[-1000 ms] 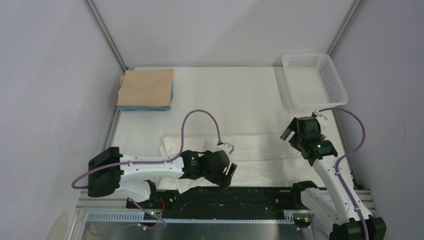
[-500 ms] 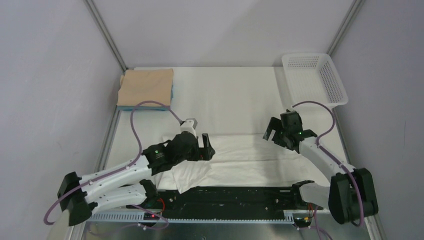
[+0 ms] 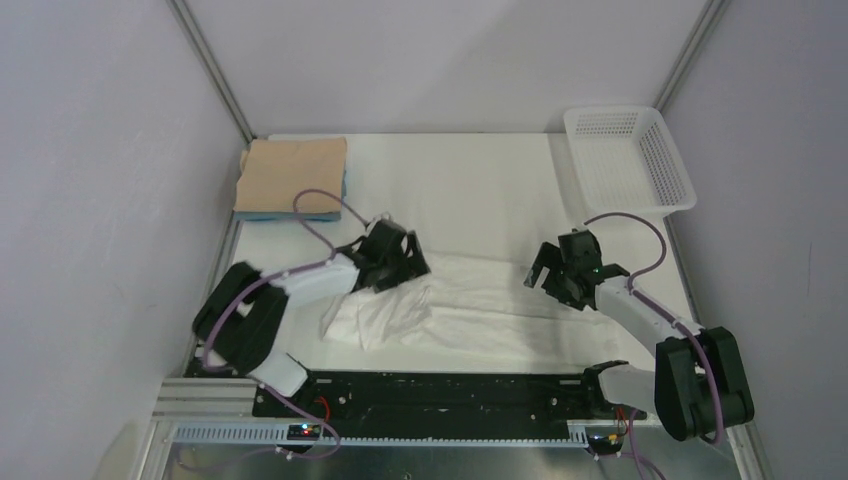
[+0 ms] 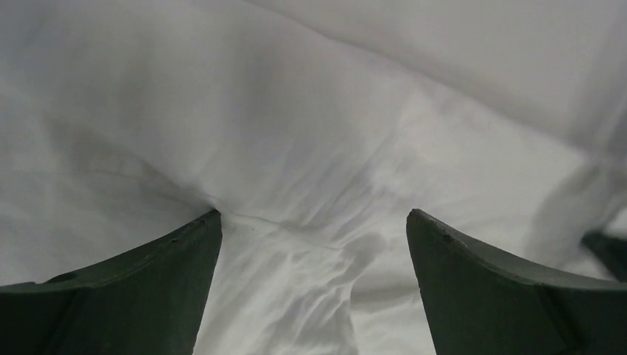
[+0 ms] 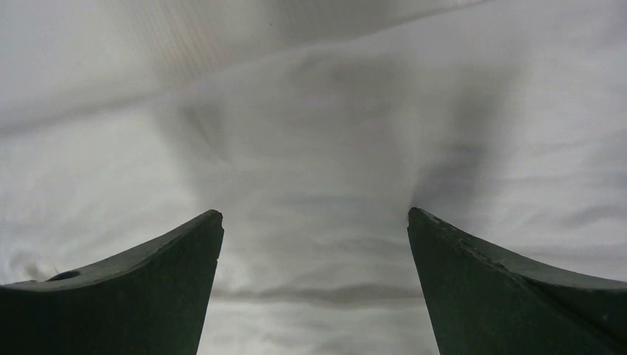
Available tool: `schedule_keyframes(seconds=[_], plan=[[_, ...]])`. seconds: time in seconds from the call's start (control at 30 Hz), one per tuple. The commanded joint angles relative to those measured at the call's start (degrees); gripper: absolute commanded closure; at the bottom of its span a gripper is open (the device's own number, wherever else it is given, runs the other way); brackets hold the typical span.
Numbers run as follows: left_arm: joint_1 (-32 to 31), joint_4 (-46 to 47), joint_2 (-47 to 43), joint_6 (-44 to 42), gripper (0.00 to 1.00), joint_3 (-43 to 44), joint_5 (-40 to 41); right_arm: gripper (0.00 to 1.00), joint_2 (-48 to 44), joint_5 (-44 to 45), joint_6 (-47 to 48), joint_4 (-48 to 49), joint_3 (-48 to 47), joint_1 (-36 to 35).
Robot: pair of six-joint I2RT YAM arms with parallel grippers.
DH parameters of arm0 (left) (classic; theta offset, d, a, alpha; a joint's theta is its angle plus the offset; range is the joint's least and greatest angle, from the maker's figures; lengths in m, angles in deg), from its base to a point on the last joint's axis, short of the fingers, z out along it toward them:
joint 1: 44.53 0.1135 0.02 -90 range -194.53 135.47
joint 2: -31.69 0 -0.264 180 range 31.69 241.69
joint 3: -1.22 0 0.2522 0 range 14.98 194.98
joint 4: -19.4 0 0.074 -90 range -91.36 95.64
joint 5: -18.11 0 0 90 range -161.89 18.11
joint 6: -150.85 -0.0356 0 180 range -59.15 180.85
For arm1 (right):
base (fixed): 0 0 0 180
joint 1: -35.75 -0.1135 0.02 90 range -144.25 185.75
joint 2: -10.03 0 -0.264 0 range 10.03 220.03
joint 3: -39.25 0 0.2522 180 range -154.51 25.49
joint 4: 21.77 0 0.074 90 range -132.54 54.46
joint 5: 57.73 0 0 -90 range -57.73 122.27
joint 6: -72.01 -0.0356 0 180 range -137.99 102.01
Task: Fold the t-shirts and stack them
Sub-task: Fold the other side of the tshirt into a rectangle, then rotate the tshirt 90 degrees
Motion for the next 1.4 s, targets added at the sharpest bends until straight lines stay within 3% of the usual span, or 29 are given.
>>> schedule_keyframes(seconds=[0.0,0.17,0.27,0.3,0.43,0.5,0.53,0.57,0.63,0.73,0.87,1.07,1.13,1.23,1.37], plan=[[5.82,6.68,17.04,0.84,0.0,14.82,-1.54,0.01,-3.74,-2.31,-1.91,-3.08,1.85,-0.45],[9.88,5.23,36.18,1.08,0.0,38.92,-11.5,0.01,-5.34,-11.52,0.17,-2.19,5.64,-3.72],[10.7,3.25,48.52,2.97,0.0,59.4,-15.3,0.01,-4.43,-17.22,-0.29,0.12,7.11,-7.92],[10.72,2.97,50.69,3.61,0.0,63.46,-16.7,0.01,-3.24,-19.85,-0.99,2.84,7.22,-11.34],[10.28,2.54,66.4,7.59,0.0,94.56,-17.94,0.01,4.26,-25.57,-5.89,18.01,6.64,-22.31],[10.17,4.03,76.91,11.97,0.0,105.7,-17.2,0.01,8.96,-26.12,-9.7,28.06,5.93,-27.46],[10.13,6.17,78.38,16.63,0.0,106.79,-16.23,0.01,11.9,-26.26,-10.35,29.89,4.65,-29.55],[10.12,12.6,79.94,19.19,0.0,105.97,-15.95,0.01,13.01,-25.69,-11.7,31.39,3.84,-30.1],[10.0,16.25,80.95,24.38,0.0,105.37,-14.0,0.0,14.9,-24.18,-13.11,32.25,1.65,-30.66],[9.8,16.92,80.43,23.43,0.0,105.02,-9.05,0.01,14.22,-22.03,-13.44,32.48,0.5,-30.86],[9.76,18.82,79.58,22.25,0.0,105.51,-8.15,0.01,8.16,-17.84,-10.83,28.97,-1.06,-31.25],[9.58,17.23,70.52,15.86,0.0,103.61,-13.69,0.01,-9.92,-1.29,-9.33,6.04,-0.86,-31.37],[8.93,15.95,63.34,11.01,0.0,98.79,-18.44,0.01,-16.13,2.67,-9.58,0.17,0.08,-31.21],[5.33,12.63,45.15,-1.61,0.0,79.68,-21.99,0.01,-22.86,2.63,-11.0,-7.65,2.12,-28.9],[-2.22,3.1,20.2,-15.8,0.0,52.62,-9.67,0.01,-24.64,-5.18,-10.86,-17.01,3.72,-27.43]])
